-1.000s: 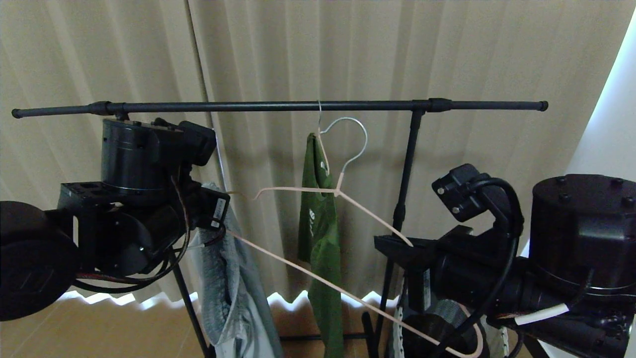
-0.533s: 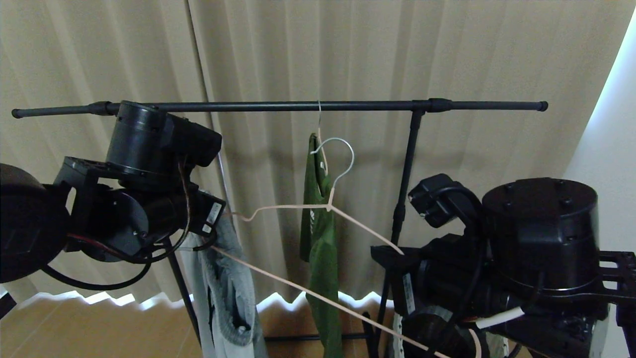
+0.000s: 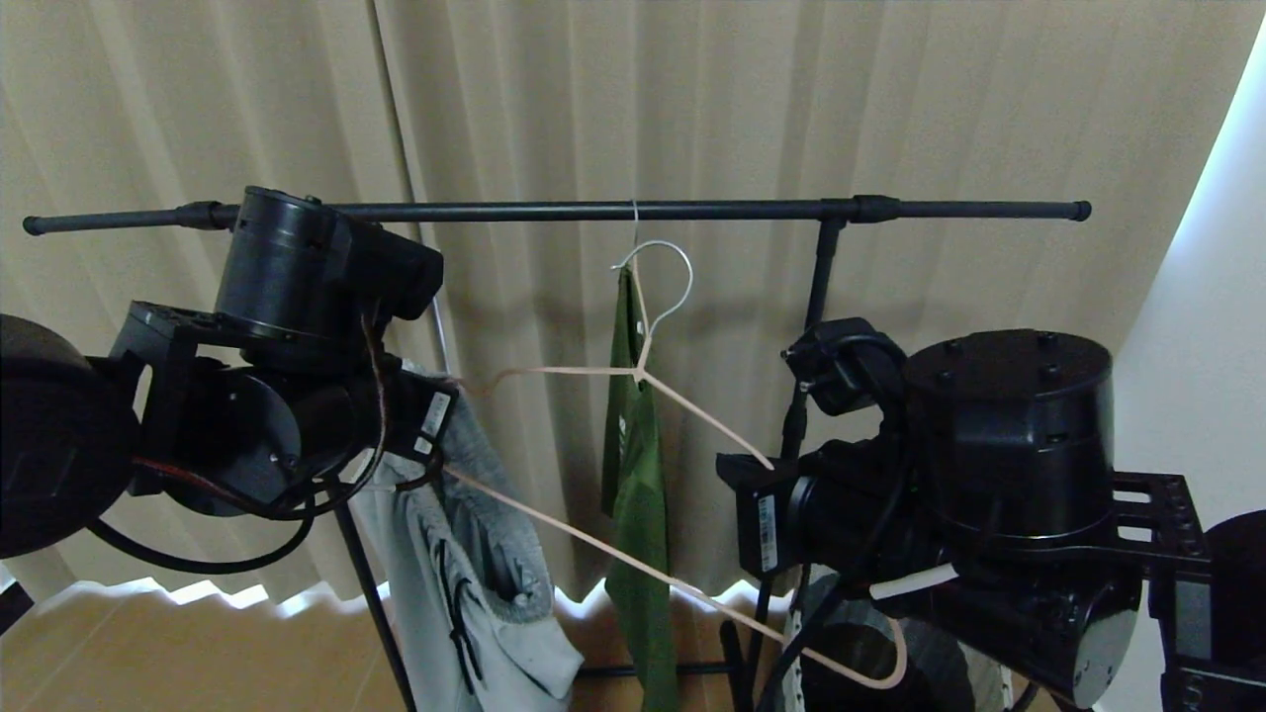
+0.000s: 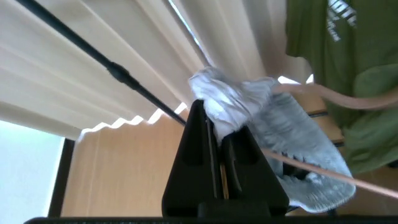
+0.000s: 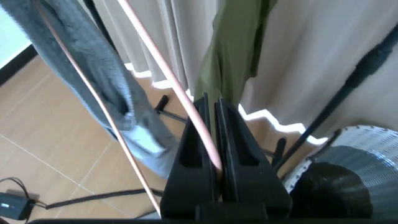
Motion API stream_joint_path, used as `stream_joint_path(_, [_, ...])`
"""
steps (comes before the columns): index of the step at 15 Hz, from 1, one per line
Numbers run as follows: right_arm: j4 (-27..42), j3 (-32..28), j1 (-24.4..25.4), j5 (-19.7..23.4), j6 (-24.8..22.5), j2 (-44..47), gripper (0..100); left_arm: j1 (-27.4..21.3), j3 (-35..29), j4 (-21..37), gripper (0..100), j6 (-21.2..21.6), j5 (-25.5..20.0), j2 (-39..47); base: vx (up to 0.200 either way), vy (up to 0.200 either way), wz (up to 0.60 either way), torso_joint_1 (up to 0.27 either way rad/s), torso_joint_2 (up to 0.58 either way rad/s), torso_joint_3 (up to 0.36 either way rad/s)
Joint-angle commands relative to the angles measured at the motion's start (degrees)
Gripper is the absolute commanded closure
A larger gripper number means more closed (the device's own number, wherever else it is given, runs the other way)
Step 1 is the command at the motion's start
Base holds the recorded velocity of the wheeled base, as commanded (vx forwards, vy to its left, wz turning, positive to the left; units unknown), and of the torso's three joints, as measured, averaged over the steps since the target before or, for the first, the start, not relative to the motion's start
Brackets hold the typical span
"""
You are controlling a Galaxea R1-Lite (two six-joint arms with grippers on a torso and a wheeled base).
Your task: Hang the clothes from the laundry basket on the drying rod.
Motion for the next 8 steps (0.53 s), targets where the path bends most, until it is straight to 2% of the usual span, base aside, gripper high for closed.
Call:
stream_joint_path(1, [-0.61, 0.0, 2.41, -0.19, 0.07, 2.12, 100, -0.28, -1.25, -0.05, 100, -0.16, 0.01, -0.02, 0.0, 0.0, 0.0, 0.0, 0.0, 0.0])
stream_joint_path(3, [-0.7, -0.88, 5.57, -0.28, 2.18, 4.14, 100, -0.63, -3.71, 1.18, 100, -2.01, 0.01, 0.15, 0.0, 0.0, 0.0, 0.0, 0.0, 0.0])
stream_joint_path(6, [-0.96, -3.08, 5.66, -1.59, 2.89, 7.39, 100, -3.18, -6.17, 3.73, 100, -5.44, 0.01, 0.06, 0.0, 0.0, 0.0, 0.0, 0.0, 0.0])
stream_joint_path(7, [-2.81, -3.78, 5.75, -1.77, 3.33, 8.54, 100, -5.37, -7.4, 4.17, 100, -7.02, 0.01, -0.11, 0.0, 0.0, 0.0, 0.0, 0.0, 0.0])
stream_joint_path(8, [-2.89, -3.87, 5.75, -1.77, 3.33, 8.62, 100, -5.64, -7.58, 4.17, 100, -7.2, 0.01, -0.11, 0.0, 0.0, 0.0, 0.0, 0.0, 0.0])
